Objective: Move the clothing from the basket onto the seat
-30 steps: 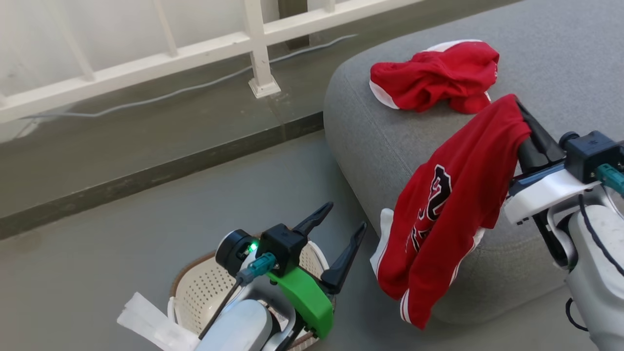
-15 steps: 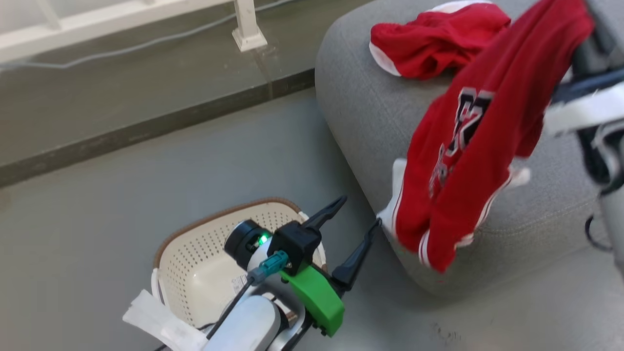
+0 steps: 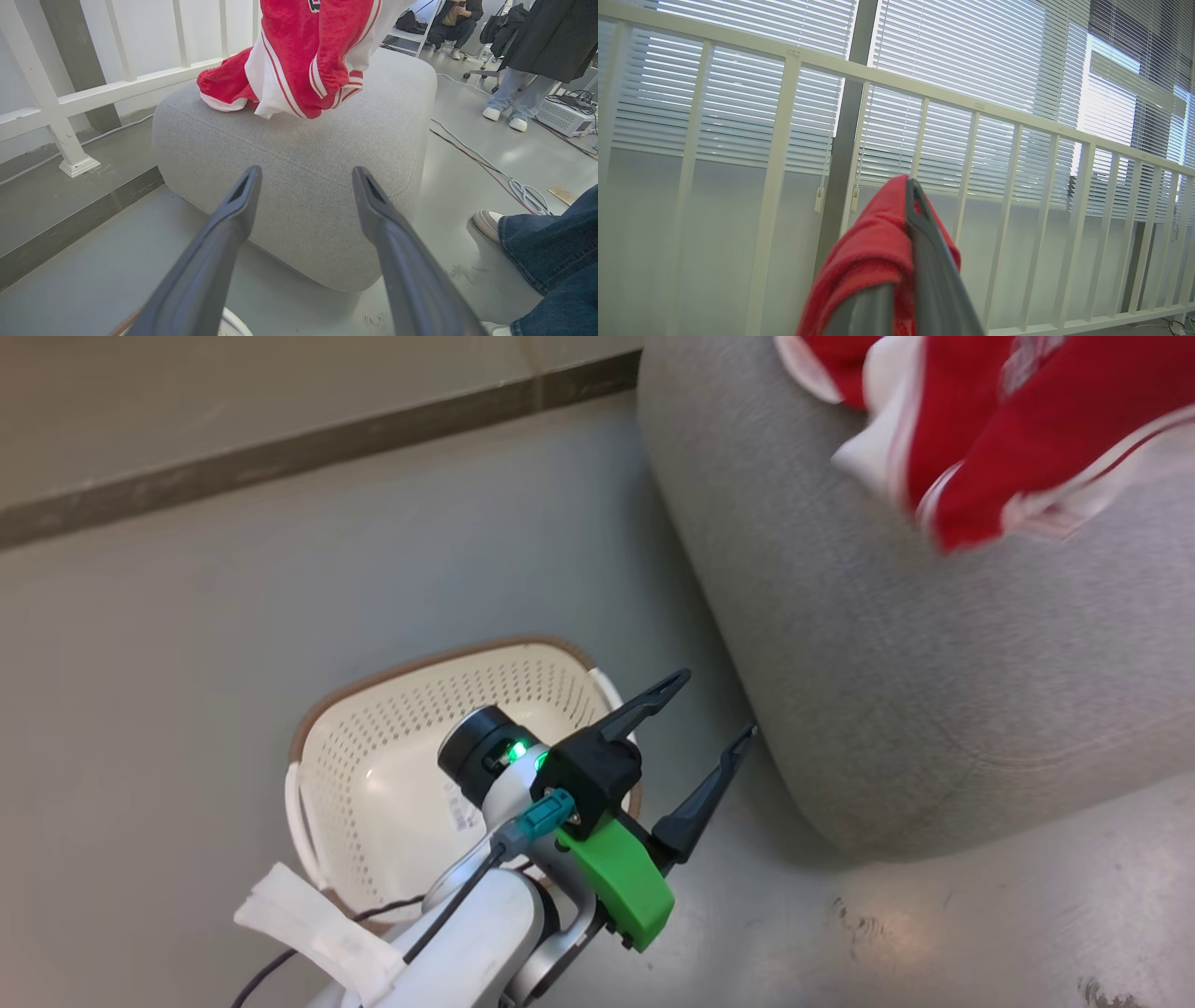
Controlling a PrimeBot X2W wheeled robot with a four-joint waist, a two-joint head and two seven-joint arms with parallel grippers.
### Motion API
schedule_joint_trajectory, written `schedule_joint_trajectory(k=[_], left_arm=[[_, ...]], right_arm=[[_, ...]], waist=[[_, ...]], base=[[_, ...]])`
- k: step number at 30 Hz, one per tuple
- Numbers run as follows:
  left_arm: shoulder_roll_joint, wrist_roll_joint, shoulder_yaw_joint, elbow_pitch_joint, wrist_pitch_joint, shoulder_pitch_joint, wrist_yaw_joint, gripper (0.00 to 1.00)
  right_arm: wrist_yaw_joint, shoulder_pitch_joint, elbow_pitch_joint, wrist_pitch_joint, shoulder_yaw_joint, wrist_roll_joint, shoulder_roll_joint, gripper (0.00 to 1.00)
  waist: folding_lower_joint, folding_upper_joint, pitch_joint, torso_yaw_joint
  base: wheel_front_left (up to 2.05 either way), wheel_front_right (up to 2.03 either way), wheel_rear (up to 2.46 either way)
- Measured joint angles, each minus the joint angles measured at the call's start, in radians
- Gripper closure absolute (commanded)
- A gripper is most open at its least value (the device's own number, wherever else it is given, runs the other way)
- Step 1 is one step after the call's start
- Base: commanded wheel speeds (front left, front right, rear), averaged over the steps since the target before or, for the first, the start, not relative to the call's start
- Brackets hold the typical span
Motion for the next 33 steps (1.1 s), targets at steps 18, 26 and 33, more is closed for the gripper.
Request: schedule_joint_trajectory(k=[18, 26, 33], left_arm=[[0.026, 0.015, 0.004, -0.045, 0.032, -0.056, -0.008, 0.00], [0.055, 0.023, 0.018, -0.064, 0.052, -0.063, -0.008, 0.00], [0.063, 0.028, 0.024, -0.076, 0.067, -0.083, -0.007, 0.00]], right_arm=[[-0.038, -0.156, 0.223, 0.137, -0.081, -0.002, -0.127, 1.00], [-0.055, -0.080, 0.337, 0.127, -0.085, 0.015, -0.071, 1.00], [-0.056, -0.028, 0.406, 0.091, -0.070, 0.021, -0.026, 1.00]], waist=[[0.0000, 0.0000, 0.148, 0.117], [0.0001, 0.0000, 0.217, 0.136], [0.0001, -0.0001, 0.263, 0.136]], base=[[0.00, 0.00, 0.00], [0.00, 0.00, 0.00], [0.00, 0.00, 0.00]])
